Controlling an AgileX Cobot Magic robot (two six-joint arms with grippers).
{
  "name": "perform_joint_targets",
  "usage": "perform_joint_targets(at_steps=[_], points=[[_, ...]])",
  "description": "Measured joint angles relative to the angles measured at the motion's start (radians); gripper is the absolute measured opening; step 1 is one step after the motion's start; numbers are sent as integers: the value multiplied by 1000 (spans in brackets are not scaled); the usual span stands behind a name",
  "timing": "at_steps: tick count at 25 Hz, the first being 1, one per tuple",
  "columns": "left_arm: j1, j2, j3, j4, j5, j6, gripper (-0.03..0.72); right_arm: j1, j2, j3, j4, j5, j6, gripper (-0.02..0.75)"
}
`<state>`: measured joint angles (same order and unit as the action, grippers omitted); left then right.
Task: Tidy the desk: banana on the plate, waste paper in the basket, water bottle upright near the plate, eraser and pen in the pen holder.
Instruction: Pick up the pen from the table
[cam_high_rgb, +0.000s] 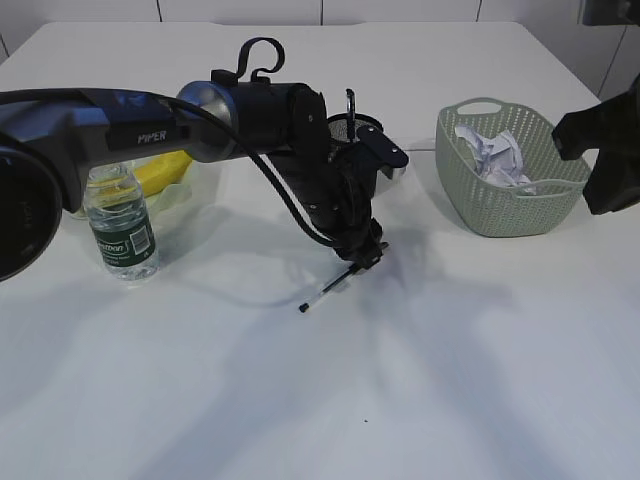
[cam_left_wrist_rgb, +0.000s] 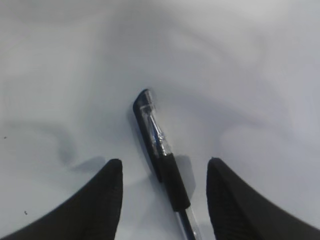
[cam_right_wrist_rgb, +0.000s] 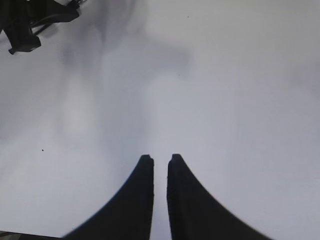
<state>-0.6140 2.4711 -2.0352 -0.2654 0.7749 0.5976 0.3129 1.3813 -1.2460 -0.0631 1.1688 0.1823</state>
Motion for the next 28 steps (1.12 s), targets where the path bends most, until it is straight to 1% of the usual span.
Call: perform_joint_targets(at_steps=[16, 19, 25, 28], points=[[-1, 44, -7, -46, -49, 5, 383, 0, 0, 0, 0, 0, 0, 70], [-1, 45, -7, -46, -52, 5, 325, 0, 0, 0, 0, 0, 0, 70], [-1, 45, -7, -46, -56, 5, 121, 0, 0, 0, 0, 0, 0, 70], [-1, 45, -8, -51, -57, 5, 41, 0, 0, 0, 0, 0, 0, 70]])
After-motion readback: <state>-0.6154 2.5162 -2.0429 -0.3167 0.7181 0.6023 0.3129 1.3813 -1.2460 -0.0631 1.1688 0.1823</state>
